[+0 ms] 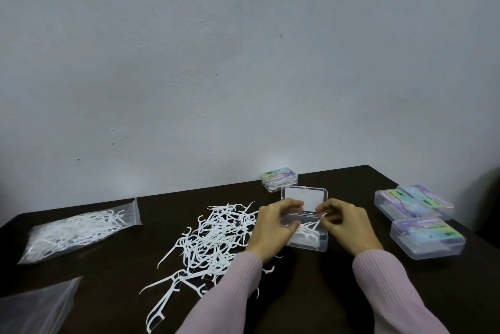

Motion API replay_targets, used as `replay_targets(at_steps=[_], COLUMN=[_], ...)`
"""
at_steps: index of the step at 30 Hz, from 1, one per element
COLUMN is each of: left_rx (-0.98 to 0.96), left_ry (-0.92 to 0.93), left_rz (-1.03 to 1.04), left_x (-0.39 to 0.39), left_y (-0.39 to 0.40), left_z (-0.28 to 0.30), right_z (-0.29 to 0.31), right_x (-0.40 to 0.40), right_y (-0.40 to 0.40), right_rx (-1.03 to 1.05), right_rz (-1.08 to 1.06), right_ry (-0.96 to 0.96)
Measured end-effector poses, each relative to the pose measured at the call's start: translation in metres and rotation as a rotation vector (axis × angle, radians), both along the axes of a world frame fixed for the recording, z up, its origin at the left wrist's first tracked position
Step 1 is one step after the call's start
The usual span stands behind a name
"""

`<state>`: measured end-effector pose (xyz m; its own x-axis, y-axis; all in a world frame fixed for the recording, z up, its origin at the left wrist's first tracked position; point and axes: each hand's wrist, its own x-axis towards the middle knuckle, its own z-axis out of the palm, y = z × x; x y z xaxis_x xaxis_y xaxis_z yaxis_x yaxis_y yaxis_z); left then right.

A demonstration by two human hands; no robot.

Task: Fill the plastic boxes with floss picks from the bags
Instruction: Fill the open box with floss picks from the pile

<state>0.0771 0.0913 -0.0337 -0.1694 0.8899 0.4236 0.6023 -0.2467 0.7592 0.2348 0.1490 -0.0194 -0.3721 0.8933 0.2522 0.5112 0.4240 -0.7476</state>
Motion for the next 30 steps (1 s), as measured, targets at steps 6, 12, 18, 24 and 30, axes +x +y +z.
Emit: replay_targets(at_steps=[6, 12, 18, 24, 30], left_rx=[-0.088, -0.181, -0.182, -0.181, -0.174], left_ry=[0.029, 0.062, 0.023, -0.027, -0.034], left_rz=[0.041, -0.007, -0.006, -0.039, -0.053], left_x=[-0.027, -0.033, -0.032, -0.028, -0.027], left_y=[-0.003, -0.001, 0.0, 0.0, 0.0], left_z=[0.003, -0.006, -0.008, -0.01, -0.009], right_z=[0.002, 0.003, 0.002, 0.003, 0.0], right_x=[-0.001, 0.002, -0.001, -0.01, -0.012], right_y=[-0.005, -0.005, -0.005, -0.012, -0.013], right_rx=[0.026, 0.064, -0.031, 0.086, 0.215], right_rz=[0.038, -0.014, 0.066, -0.026, -0.079], right_ry=[-0.103, -0.236, -0.224, -0.349, -0.374])
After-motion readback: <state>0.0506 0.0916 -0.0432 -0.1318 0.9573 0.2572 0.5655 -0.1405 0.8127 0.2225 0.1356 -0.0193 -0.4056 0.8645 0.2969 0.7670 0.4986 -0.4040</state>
